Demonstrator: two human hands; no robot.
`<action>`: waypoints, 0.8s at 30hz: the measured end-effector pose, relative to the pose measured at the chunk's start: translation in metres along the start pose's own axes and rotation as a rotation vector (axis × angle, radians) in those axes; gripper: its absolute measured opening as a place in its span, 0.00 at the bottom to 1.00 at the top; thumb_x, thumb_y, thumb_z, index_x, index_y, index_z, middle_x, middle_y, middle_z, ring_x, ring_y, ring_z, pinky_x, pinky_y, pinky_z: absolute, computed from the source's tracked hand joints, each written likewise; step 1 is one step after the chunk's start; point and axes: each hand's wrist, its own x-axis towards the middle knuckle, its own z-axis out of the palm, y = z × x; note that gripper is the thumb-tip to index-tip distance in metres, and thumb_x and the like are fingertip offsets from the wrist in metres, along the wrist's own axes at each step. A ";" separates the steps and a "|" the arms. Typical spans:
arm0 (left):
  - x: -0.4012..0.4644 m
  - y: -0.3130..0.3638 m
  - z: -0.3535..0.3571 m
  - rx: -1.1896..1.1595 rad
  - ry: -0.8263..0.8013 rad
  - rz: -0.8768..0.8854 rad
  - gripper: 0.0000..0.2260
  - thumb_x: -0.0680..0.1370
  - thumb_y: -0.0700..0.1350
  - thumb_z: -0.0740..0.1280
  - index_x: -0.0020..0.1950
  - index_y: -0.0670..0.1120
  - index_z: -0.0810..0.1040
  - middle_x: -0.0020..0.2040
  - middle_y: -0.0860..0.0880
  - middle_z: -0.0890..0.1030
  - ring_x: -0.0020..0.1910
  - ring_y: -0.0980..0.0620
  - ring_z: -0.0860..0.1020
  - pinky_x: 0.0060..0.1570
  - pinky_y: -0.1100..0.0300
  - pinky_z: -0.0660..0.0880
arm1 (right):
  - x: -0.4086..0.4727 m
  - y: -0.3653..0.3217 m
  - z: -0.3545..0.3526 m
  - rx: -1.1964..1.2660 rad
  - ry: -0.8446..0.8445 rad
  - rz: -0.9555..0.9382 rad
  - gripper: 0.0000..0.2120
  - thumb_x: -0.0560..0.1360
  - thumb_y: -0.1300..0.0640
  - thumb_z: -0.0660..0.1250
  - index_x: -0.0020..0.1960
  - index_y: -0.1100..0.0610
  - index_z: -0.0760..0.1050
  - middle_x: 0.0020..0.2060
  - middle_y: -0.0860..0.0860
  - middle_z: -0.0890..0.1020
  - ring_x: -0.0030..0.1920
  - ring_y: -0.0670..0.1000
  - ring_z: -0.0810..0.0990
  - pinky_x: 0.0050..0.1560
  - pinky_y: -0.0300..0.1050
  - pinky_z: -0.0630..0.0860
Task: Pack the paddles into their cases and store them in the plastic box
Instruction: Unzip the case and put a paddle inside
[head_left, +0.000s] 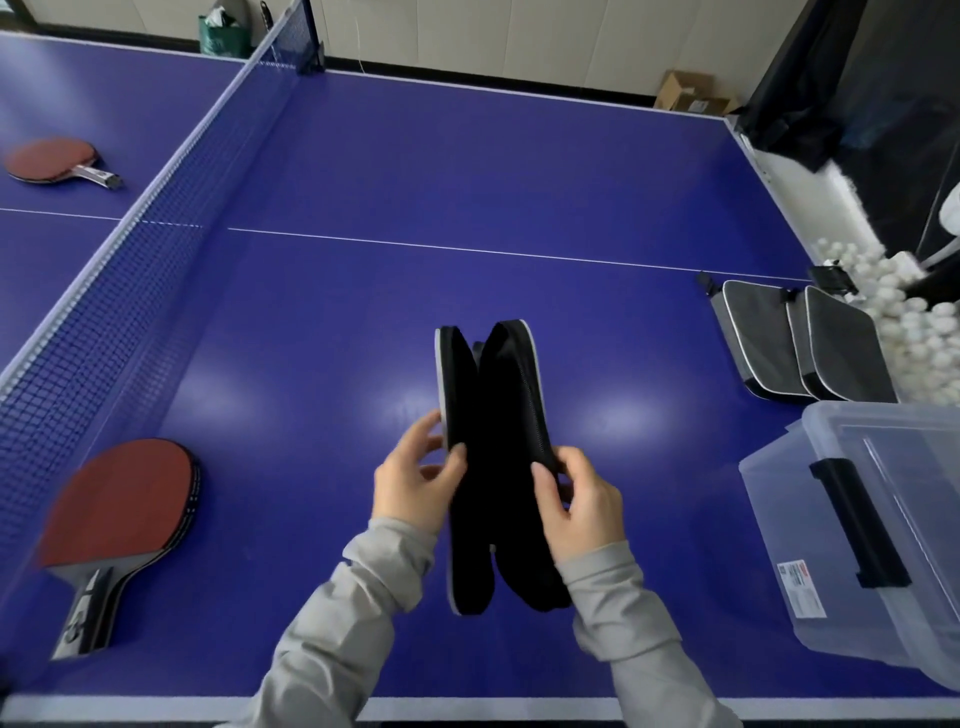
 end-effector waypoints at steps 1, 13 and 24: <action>0.007 -0.004 -0.010 0.042 0.065 0.007 0.17 0.73 0.39 0.69 0.60 0.52 0.76 0.47 0.48 0.82 0.40 0.49 0.81 0.49 0.52 0.78 | 0.005 0.007 -0.004 0.003 0.016 0.035 0.06 0.71 0.64 0.70 0.47 0.65 0.79 0.35 0.58 0.84 0.35 0.53 0.81 0.38 0.41 0.73; 0.084 -0.113 -0.096 0.179 0.079 -0.291 0.24 0.67 0.31 0.74 0.61 0.43 0.76 0.58 0.39 0.79 0.59 0.41 0.76 0.63 0.44 0.71 | 0.027 0.149 -0.028 0.108 -0.335 0.624 0.05 0.73 0.65 0.68 0.46 0.67 0.76 0.45 0.63 0.82 0.45 0.55 0.79 0.50 0.48 0.73; 0.088 -0.159 -0.070 0.402 0.086 -0.287 0.22 0.69 0.33 0.72 0.61 0.44 0.76 0.56 0.43 0.80 0.52 0.45 0.77 0.57 0.57 0.70 | 0.010 0.197 0.015 -0.242 -0.445 0.702 0.15 0.74 0.56 0.68 0.53 0.66 0.75 0.50 0.60 0.81 0.54 0.60 0.77 0.49 0.43 0.69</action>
